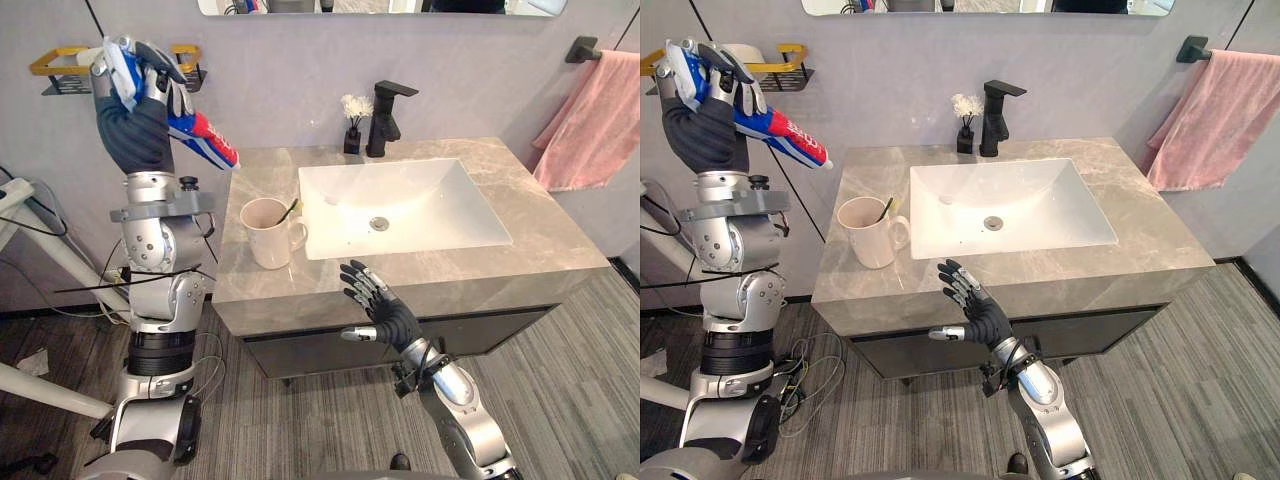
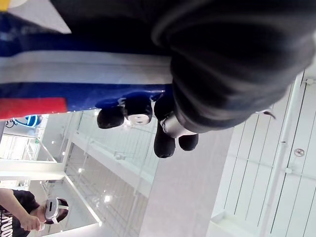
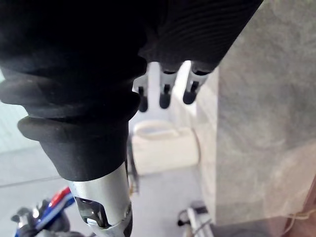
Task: Organize washtable
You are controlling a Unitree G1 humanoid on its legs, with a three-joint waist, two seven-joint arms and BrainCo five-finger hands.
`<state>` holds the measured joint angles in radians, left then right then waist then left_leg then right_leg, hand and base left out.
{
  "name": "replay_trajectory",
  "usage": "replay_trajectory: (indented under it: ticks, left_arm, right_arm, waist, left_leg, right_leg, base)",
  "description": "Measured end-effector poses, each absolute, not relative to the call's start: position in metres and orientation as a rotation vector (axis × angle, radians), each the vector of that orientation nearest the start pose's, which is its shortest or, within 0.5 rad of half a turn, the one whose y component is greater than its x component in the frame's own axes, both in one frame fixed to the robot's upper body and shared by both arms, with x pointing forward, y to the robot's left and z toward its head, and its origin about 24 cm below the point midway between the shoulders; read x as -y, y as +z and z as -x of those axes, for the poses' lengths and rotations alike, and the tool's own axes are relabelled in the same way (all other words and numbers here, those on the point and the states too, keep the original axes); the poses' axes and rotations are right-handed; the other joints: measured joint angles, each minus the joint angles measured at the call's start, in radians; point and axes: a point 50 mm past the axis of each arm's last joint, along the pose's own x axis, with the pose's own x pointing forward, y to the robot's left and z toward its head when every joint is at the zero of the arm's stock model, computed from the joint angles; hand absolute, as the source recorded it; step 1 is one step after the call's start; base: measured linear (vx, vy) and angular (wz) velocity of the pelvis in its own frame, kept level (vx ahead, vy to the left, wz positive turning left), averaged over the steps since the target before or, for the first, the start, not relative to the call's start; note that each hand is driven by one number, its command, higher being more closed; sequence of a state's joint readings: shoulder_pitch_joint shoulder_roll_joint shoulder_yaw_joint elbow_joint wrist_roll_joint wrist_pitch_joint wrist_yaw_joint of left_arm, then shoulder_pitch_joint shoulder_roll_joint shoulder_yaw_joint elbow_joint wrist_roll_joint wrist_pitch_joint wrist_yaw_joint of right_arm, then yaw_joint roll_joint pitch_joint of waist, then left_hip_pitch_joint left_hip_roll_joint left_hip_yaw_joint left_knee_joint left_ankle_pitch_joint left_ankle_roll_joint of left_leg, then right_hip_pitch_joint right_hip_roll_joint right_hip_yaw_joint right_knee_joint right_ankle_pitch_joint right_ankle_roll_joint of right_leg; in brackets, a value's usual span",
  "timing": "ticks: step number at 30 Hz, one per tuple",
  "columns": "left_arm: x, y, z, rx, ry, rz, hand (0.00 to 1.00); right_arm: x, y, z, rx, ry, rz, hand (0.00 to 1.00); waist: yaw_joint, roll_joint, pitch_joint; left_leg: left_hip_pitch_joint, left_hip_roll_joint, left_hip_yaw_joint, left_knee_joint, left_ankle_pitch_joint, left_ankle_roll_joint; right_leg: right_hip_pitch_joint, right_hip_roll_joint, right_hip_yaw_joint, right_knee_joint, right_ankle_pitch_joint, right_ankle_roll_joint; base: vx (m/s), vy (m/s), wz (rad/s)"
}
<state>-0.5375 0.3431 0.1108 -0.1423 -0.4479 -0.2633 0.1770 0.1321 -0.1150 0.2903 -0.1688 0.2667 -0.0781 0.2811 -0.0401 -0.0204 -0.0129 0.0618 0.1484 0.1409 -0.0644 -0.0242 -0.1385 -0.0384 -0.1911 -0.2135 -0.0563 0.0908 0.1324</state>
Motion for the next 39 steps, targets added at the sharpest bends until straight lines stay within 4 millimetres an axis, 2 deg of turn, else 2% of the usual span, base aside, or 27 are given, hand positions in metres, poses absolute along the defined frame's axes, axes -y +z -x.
replay_trajectory:
  ticks: [6,11,21,27,36,37,39]
  left_arm:
    - [-0.192,0.247,-0.289,0.896,0.045,0.249,1.0]
    - [-0.183,0.222,-0.29,0.801,0.037,0.288,1.0]
    - [-0.169,0.2,-0.29,0.71,-0.022,0.277,1.0]
    - [-0.165,0.181,-0.287,0.63,-0.04,0.249,1.0]
    - [-0.165,0.179,-0.287,0.626,-0.031,0.227,1.0]
    - [-0.165,0.179,-0.287,0.627,-0.028,0.217,0.0]
    - [-0.165,0.176,-0.288,0.615,-0.021,0.204,0.0]
  right_arm:
    - [0.094,0.053,-0.212,0.083,0.534,-0.197,0.0]
    - [0.094,0.055,-0.213,0.091,0.524,-0.203,0.0]
    - [0.097,0.057,-0.216,0.1,0.497,-0.2,0.0]
    - [0.097,0.057,-0.217,0.104,0.491,-0.208,0.0]
    - [0.101,0.058,-0.218,0.11,0.47,-0.207,0.0]
    - [0.101,0.059,-0.219,0.113,0.47,-0.205,0.0]
    - [0.102,0.06,-0.22,0.118,0.467,-0.202,0.0]
  waist:
    - [0.001,0.002,0.005]
    - [0.001,0.01,0.015]
    - [0.0,0.012,0.042]
    - [0.001,0.012,0.044]
    - [0.002,0.01,0.064]
    - [0.002,0.009,0.07]
    - [0.002,0.01,0.075]
  left_leg:
    - [0.0,0.001,0.0,0.002,-0.005,0.001]
    - [0.002,0.002,-0.001,0.012,-0.014,0.0]
    - [0.004,0.002,-0.001,0.013,-0.014,0.0]
    - [0.003,0.002,-0.001,0.013,-0.015,0.0]
    - [-0.007,0.006,0.007,0.014,-0.016,-0.001]
    - [-0.007,0.009,0.011,0.015,-0.017,-0.003]
    - [-0.007,0.012,0.013,0.016,-0.019,-0.005]
  right_leg:
    - [0.002,0.001,-0.002,0.0,0.0,0.0]
    - [0.009,0.001,-0.004,0.0,0.0,0.0]
    - [0.012,0.001,-0.005,-0.001,0.0,0.0]
    - [0.012,0.001,-0.006,-0.003,0.0,0.0]
    - [-0.002,0.006,0.001,-0.005,0.001,-0.001]
    - [-0.002,0.008,0.003,-0.005,0.002,-0.002]
    - [-0.005,0.011,0.007,-0.005,0.002,-0.002]
  base:
    - [0.0,0.0,0.0]
    - [0.0,0.0,0.0]
    - [0.0,0.0,0.0]
    - [0.0,0.0,0.0]
    - [0.0,0.0,-0.03]
    - [0.0,0.0,-0.05]
    - [0.0,0.0,-0.07]
